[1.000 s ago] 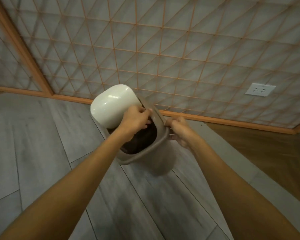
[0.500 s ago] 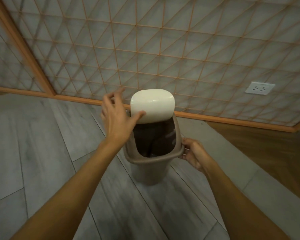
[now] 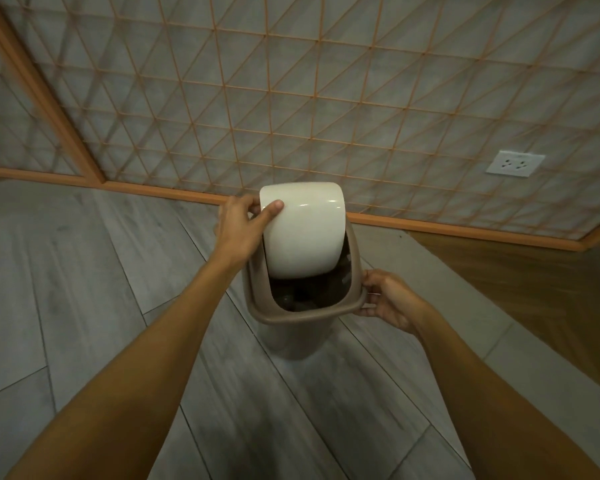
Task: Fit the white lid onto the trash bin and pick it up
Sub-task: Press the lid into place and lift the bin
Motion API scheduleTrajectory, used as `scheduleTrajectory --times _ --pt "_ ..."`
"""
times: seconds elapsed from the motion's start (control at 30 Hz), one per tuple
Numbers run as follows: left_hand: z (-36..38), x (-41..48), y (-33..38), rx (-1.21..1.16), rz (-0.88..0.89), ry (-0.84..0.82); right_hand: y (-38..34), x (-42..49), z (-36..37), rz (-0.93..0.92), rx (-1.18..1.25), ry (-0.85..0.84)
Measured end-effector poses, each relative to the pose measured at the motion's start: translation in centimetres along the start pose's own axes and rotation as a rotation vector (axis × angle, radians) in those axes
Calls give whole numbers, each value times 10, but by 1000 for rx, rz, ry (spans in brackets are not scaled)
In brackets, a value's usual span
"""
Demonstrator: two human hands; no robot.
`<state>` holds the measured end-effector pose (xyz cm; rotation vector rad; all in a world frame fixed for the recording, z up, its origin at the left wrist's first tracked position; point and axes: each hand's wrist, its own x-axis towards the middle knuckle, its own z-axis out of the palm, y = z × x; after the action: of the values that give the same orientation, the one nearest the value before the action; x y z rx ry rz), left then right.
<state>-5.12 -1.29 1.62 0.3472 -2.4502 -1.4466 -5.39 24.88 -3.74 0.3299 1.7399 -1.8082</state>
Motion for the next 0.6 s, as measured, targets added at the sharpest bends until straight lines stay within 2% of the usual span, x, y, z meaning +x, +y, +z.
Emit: scheduleTrajectory --times 0.2,0.43,0.6 --pt "3 8 -8 -41 -105 -71 1 -3 2 27 -58 13" --pt "5 -16 -12 -170 -78 -82 -10 1 -1 53 -231 86" --pt "-4 -37 -21 -135 -358 -165 -19 -7 5 -37 -467 174"
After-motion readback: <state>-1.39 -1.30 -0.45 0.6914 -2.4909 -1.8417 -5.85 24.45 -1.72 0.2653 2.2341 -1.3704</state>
